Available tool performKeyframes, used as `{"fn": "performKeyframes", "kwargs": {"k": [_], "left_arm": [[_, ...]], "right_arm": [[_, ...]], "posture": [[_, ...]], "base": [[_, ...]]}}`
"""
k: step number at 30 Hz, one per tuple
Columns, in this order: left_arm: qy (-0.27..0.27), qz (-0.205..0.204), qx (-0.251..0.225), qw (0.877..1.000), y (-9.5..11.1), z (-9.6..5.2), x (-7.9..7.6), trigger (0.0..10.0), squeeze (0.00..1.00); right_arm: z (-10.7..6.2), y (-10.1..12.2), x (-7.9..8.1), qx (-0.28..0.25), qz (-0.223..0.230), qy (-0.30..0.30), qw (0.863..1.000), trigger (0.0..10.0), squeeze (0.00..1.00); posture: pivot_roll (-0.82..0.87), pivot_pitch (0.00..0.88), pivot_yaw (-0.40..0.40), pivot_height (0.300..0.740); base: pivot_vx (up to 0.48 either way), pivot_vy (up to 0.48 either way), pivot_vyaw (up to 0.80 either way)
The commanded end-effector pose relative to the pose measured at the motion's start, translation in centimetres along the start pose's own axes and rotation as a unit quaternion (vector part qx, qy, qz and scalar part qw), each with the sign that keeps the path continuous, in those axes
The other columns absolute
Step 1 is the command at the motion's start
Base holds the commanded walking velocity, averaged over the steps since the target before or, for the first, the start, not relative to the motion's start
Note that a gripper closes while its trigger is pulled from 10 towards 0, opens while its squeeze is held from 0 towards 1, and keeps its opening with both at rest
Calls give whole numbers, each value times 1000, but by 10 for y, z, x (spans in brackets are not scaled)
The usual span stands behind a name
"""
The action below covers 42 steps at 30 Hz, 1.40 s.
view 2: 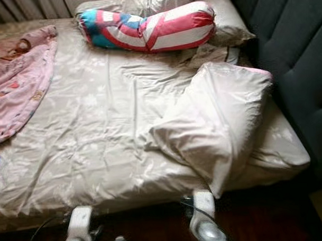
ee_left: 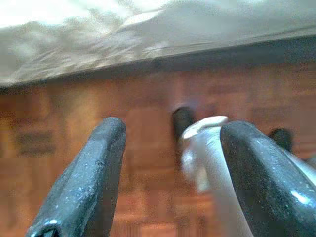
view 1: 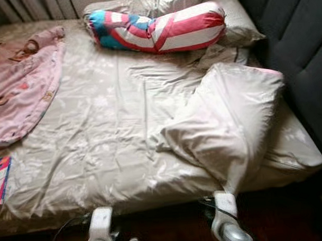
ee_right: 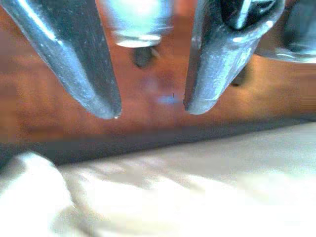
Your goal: Clean up the room
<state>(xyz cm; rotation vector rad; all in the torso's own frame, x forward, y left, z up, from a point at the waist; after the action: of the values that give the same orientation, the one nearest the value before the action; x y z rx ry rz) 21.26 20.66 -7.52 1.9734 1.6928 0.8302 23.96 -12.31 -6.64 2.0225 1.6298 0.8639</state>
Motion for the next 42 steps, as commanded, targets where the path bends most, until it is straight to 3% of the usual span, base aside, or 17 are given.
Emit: {"fn": "performKeyframes", "kwargs": {"k": [1, 7, 15, 21, 42], "left_arm": [[-7, -5, 10, 1000, -4, 0, -6, 10000, 0], [-6, -5, 11, 1000, -5, -1, -5, 10000, 0], [-3, -4, 12, 1000, -6, -1, -4, 10000, 0], [-6, -3, 10, 1000, -5, -1, -12, 10000, 0], [-6, -5, 7, 1000, -4, 0, -8, 10000, 0]], "right_arm": [[-3, -15, -13, 24, 1, -17, 1000, 10000, 0], [-3, -15, -13, 24, 1, -17, 1000, 10000, 0], [-3, -15, -13, 25, 0, -16, 1000, 10000, 0], [-3, -15, -13, 25, 0, -16, 1000, 10000, 0], [-3, -15, -13, 24, 0, -15, 1000, 10000, 0]], "posture": [[60, 223, 10, 740], [60, 223, 9, 740], [61, 224, 10, 740], [61, 224, 9, 740], [60, 225, 6, 740]], "base": [[262, 0, 0], [262, 0, 0], [0, 0, 0], [0, 0, 0], [0, 0, 0]]}}
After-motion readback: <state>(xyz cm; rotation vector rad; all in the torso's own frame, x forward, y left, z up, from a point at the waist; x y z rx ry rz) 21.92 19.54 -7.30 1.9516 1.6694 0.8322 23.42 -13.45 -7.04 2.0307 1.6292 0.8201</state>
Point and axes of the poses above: a point about 5 cm out from each wrist's last joint towards the gripper, its own z axis pointing out of the wrist towards the gripper, its own y axis along the axis of the wrist's last joint, x = y × z, the point moved 1 cm from there along z, pointing out of the wrist towards the gripper, and after that the axes turned 10 degrees about z, right-handed, at the moved point
